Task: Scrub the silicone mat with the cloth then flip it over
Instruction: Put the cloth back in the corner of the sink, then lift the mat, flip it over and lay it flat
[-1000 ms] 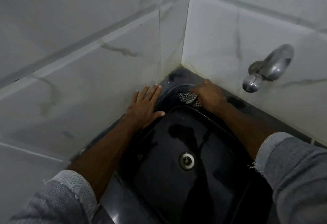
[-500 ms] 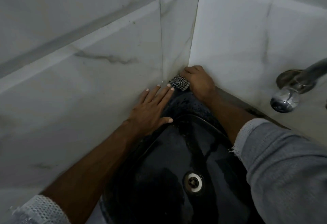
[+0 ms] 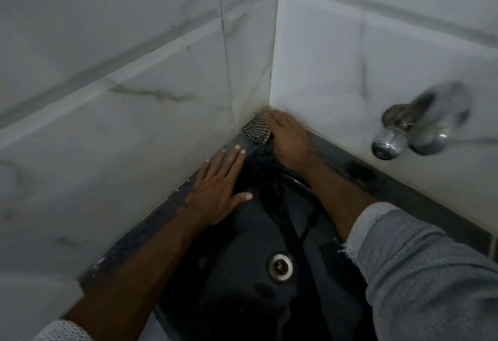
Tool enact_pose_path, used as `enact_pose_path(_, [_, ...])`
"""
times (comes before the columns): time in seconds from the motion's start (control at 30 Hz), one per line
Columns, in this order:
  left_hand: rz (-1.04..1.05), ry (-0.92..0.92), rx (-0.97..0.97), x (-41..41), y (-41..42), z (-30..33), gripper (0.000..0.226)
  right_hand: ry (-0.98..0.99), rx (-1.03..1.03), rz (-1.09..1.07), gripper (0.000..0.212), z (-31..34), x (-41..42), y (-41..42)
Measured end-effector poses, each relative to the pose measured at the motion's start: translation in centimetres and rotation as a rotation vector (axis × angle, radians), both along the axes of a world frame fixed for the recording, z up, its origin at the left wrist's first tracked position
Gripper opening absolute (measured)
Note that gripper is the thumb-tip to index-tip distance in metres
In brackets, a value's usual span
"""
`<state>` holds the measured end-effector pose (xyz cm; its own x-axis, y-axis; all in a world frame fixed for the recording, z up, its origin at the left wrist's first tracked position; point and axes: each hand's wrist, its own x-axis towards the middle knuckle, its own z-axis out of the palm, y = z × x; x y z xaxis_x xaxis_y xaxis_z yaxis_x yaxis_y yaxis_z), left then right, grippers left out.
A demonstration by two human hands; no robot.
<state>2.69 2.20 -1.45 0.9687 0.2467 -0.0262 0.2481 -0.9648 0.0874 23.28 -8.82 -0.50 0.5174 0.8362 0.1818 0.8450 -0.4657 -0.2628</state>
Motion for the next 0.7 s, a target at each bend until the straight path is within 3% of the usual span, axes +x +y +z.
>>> enact_pose_path(0.17, [0.030,0.011,-0.129,-4.0,-7.0,0.8,0.090,0.031,-0.027,-0.108,0.064,1.5,-7.2,-8.7])
enact_pose_path(0.27, [0.006,0.018,-0.182,-5.9,-12.0,1.4,0.089,0.039,-0.025,-0.171,0.054,1.8,-11.0,-14.4])
enact_pose_path(0.7, [-0.276,0.039,-0.279,-8.3,-37.4,1.9,0.084,0.117,0.008,-0.528,0.047,2.0,-21.9,-42.9])
